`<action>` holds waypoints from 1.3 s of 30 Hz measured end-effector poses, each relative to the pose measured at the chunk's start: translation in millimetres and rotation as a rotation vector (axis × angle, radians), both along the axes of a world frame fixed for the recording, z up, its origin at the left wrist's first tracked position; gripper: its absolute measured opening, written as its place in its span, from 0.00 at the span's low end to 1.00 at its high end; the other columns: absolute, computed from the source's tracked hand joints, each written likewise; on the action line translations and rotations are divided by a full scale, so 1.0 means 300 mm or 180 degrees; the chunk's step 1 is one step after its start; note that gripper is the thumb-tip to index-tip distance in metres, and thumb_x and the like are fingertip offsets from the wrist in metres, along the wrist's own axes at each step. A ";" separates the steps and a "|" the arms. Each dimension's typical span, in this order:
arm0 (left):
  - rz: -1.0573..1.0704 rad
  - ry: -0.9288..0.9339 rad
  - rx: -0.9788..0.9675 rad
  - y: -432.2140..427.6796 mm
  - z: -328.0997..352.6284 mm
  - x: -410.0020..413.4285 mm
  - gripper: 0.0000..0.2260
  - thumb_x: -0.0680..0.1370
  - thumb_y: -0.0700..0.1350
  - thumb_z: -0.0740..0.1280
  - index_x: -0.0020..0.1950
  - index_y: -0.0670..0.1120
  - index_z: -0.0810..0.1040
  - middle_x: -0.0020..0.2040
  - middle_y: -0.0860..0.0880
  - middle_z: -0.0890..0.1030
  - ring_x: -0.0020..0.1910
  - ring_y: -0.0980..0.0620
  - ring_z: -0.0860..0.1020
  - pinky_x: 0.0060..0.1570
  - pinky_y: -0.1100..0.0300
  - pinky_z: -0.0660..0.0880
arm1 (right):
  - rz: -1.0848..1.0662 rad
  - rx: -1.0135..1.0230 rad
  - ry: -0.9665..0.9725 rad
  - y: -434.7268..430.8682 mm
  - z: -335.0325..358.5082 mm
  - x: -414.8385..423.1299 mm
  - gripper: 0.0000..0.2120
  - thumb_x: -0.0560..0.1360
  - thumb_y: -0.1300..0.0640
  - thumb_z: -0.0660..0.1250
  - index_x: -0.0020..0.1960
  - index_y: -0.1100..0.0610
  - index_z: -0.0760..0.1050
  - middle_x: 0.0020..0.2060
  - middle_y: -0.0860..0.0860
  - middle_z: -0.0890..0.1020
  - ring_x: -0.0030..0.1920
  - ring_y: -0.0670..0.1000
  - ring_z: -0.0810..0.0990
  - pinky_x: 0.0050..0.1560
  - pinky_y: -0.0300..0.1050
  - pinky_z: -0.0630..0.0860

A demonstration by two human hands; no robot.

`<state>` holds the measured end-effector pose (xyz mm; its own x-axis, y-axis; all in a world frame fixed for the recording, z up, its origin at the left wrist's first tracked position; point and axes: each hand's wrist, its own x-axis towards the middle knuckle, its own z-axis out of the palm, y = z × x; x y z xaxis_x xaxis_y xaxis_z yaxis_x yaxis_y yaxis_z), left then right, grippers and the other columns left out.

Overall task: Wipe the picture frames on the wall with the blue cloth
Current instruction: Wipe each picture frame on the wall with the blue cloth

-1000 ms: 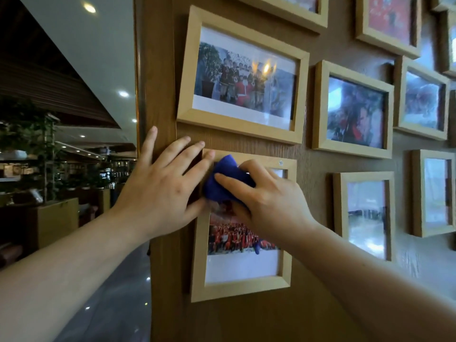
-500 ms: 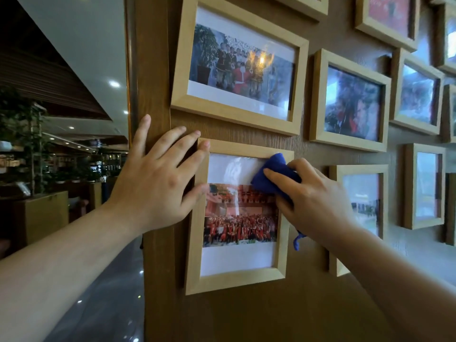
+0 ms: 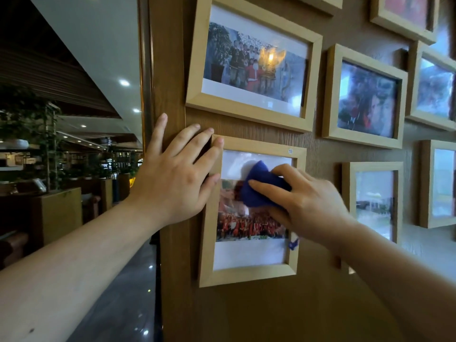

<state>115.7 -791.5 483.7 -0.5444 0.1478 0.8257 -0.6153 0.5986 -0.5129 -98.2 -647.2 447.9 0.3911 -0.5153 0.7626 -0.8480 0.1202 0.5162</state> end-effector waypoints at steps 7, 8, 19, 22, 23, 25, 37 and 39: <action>0.0011 0.0018 -0.0041 -0.007 -0.001 -0.007 0.24 0.79 0.56 0.56 0.72 0.45 0.68 0.70 0.42 0.72 0.72 0.42 0.66 0.72 0.31 0.50 | -0.0141 -0.0281 -0.0269 0.035 -0.023 -0.068 0.20 0.72 0.55 0.67 0.64 0.56 0.75 0.49 0.61 0.76 0.40 0.59 0.77 0.27 0.52 0.76; 0.0016 0.0024 -0.0043 -0.007 -0.003 -0.008 0.24 0.79 0.56 0.57 0.72 0.45 0.68 0.70 0.41 0.72 0.72 0.42 0.66 0.72 0.31 0.50 | -0.0094 -0.0210 -0.0184 0.024 -0.032 -0.046 0.20 0.73 0.54 0.66 0.64 0.56 0.75 0.49 0.60 0.77 0.40 0.58 0.77 0.27 0.50 0.76; -0.0007 0.0091 -0.0108 -0.006 -0.006 -0.010 0.24 0.79 0.55 0.58 0.72 0.45 0.68 0.70 0.41 0.73 0.72 0.42 0.67 0.72 0.31 0.50 | 0.0167 0.0459 0.0393 0.003 -0.099 -0.011 0.17 0.76 0.54 0.63 0.65 0.53 0.72 0.53 0.60 0.77 0.44 0.56 0.77 0.31 0.49 0.77; 0.0005 0.0107 -0.0119 -0.008 -0.008 -0.010 0.24 0.79 0.56 0.57 0.72 0.45 0.67 0.70 0.42 0.72 0.72 0.42 0.66 0.72 0.32 0.49 | -0.0052 0.0535 0.0401 0.056 -0.116 -0.085 0.18 0.76 0.52 0.62 0.65 0.52 0.71 0.55 0.59 0.76 0.47 0.56 0.78 0.31 0.48 0.77; -0.0001 0.0111 -0.0122 -0.009 -0.007 -0.011 0.24 0.79 0.56 0.57 0.72 0.45 0.67 0.70 0.42 0.72 0.72 0.42 0.66 0.73 0.32 0.48 | -0.0089 0.0561 0.0379 0.065 -0.120 -0.094 0.18 0.76 0.52 0.63 0.65 0.52 0.71 0.55 0.59 0.76 0.47 0.57 0.78 0.31 0.48 0.77; -0.0014 0.0119 -0.0125 -0.007 -0.007 -0.013 0.24 0.79 0.56 0.56 0.71 0.45 0.67 0.70 0.42 0.73 0.72 0.42 0.66 0.73 0.32 0.48 | -0.0067 0.0622 0.0391 0.066 -0.127 -0.084 0.18 0.75 0.53 0.64 0.65 0.52 0.71 0.56 0.59 0.76 0.47 0.56 0.78 0.30 0.47 0.76; 0.0021 0.0133 -0.0124 -0.012 -0.006 -0.014 0.24 0.79 0.56 0.55 0.72 0.45 0.67 0.71 0.41 0.72 0.72 0.42 0.66 0.73 0.32 0.47 | 0.0508 0.1075 0.0796 -0.046 -0.184 0.088 0.13 0.77 0.58 0.62 0.61 0.54 0.74 0.48 0.57 0.76 0.39 0.54 0.72 0.30 0.47 0.72; 0.0019 0.0139 -0.0148 -0.015 -0.006 -0.014 0.24 0.79 0.56 0.56 0.72 0.45 0.66 0.71 0.41 0.72 0.72 0.42 0.66 0.73 0.32 0.47 | 0.0434 0.1075 0.0854 -0.027 -0.187 0.050 0.12 0.77 0.59 0.63 0.59 0.53 0.75 0.47 0.57 0.77 0.39 0.54 0.72 0.29 0.45 0.69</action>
<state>111.4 -796.0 481.9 -0.5090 0.1835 0.8410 -0.6411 0.5711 -0.5127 -83.1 -655.3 391.8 0.6336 -0.6478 0.4231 -0.6753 -0.1963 0.7109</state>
